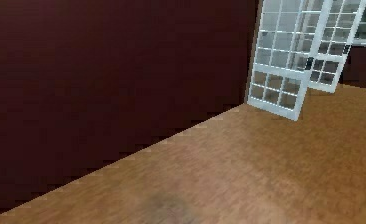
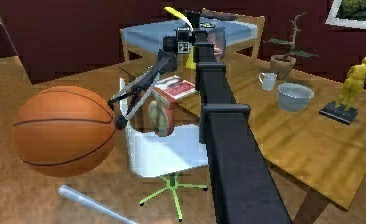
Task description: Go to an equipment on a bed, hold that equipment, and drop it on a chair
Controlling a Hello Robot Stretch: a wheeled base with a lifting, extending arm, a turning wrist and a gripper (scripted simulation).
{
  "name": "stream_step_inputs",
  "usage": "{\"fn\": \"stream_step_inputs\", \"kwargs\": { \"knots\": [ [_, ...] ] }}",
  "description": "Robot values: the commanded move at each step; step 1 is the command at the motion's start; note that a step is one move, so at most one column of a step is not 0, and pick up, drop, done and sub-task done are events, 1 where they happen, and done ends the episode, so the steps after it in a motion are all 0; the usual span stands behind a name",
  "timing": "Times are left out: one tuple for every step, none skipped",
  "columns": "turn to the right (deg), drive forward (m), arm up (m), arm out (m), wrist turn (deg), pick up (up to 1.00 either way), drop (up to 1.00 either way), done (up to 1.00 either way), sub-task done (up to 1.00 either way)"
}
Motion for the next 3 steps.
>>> {"fn": "stream_step_inputs", "kwargs": {
  "knots": [
    [0.0, 0.00, 0.00, 0.00, 45.0, 0.00, 0.00, 0.00, 0.00],
    [0.0, 0.00, 0.00, 0.00, 45.0, 0.00, 0.00, 0.00, 0.00],
    [0.0, 0.00, 0.00, 0.00, 39.0, 0.00, 0.00, 0.00, 0.00]
  ]
}}
